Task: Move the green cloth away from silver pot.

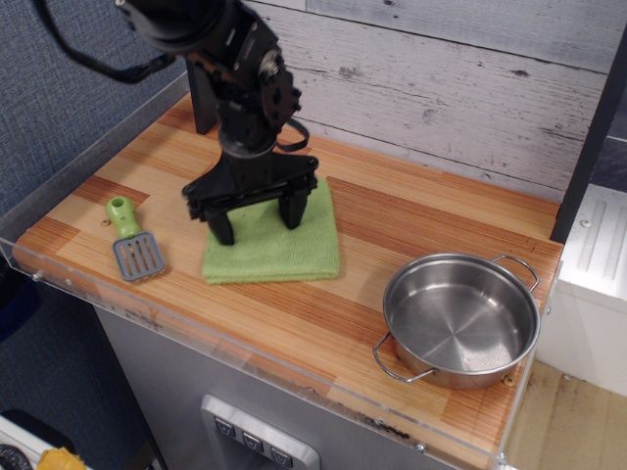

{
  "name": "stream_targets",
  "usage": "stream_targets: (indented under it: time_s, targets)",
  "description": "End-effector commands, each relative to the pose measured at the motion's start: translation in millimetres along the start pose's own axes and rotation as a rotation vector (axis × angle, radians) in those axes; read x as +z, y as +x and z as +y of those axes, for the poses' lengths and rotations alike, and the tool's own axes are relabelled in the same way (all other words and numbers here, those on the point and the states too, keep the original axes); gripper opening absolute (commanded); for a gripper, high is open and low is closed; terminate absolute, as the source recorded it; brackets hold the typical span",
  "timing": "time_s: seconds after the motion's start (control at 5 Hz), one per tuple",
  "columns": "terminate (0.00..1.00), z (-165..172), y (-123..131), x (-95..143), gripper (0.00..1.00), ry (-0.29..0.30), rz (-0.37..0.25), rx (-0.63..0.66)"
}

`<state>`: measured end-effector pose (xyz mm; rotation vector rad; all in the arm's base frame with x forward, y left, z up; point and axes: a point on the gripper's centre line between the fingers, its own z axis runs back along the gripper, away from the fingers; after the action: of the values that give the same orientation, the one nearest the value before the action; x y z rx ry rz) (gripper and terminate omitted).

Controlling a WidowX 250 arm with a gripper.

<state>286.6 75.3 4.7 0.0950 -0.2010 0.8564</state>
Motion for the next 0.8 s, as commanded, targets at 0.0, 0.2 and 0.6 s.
stream_targets:
  time_s: [0.0,0.2,0.6]
  targets:
    - [0.0,22.1,-53.4,5.8,1.0,0.032,0.063,-0.076]
    - [0.0,24.0,-57.3,12.4,1.0,0.027,0.06,-0.086]
    - [0.0,25.4,-43.3,28.8,1.0,-0.013,0.036,-0.057]
